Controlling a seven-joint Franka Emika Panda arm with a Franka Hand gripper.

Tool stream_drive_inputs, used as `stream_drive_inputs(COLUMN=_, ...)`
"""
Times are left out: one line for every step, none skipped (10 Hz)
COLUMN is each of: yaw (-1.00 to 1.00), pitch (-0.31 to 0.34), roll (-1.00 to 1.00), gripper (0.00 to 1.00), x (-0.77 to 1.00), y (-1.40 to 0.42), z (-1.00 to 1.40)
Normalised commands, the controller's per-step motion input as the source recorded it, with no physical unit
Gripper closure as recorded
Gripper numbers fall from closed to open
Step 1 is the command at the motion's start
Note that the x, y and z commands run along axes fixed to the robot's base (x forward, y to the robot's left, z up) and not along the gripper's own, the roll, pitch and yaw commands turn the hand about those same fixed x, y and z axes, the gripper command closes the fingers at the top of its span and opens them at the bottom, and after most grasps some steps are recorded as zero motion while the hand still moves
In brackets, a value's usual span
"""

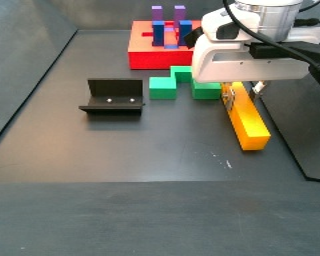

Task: Pick up the yellow object. Move up. Move to above the board. Insert the yellow object.
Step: Pick up the yellow object, then move up, then move to above the board.

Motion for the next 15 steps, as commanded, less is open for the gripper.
stream_drive_inputs(yaw=0.00, pitch=0.000, roll=0.00, gripper=1.00, x=0.00, y=0.00, z=0.00)
stream_drive_inputs(yaw=0.00, pitch=0.000, roll=0.00, gripper=1.00, x=0.00, y=0.00, z=0.00)
stream_drive_inputs(yaw=0.00, pitch=0.000, roll=0.00, gripper=1.00, x=0.00, y=0.00, z=0.00)
stream_drive_inputs(yaw=0.00, pitch=0.000, roll=0.00, gripper=1.00, x=0.00, y=0.00, z=0.00)
stream_drive_inputs(yaw=0.00, pitch=0.000, roll=0.00, gripper=1.00, x=0.00, y=0.00, z=0.00)
stream_drive_inputs(yaw=0.00, pitch=0.000, roll=0.00, gripper=1.00, x=0.00, y=0.00, z=0.83)
stream_drive_inputs(yaw=0.03, pitch=0.003, roll=0.01, gripper=1.00, x=-0.01, y=0.08, z=0.83)
stream_drive_inputs(yaw=0.00, pitch=0.044, roll=0.04, gripper=1.00, x=-0.06, y=0.06, z=0.62)
stream_drive_inputs(yaw=0.01, pitch=0.031, roll=0.08, gripper=1.00, x=-0.04, y=0.02, z=0.35)
stream_drive_inputs(yaw=0.00, pitch=0.000, roll=0.00, gripper=1.00, x=0.00, y=0.00, z=1.40)
stream_drive_inputs(yaw=0.00, pitch=0.021, roll=-0.01, gripper=1.00, x=-0.01, y=-0.01, z=1.40)
stream_drive_inputs(yaw=0.00, pitch=0.036, roll=0.05, gripper=1.00, x=-0.05, y=0.00, z=1.40)
stream_drive_inputs(yaw=0.01, pitch=0.020, roll=0.07, gripper=1.00, x=-0.04, y=0.00, z=1.40)
stream_drive_inputs(yaw=0.00, pitch=0.028, roll=0.06, gripper=1.00, x=-0.01, y=-0.01, z=1.40)
stream_drive_inputs(yaw=0.00, pitch=0.072, roll=0.01, gripper=1.00, x=0.03, y=0.00, z=1.40)
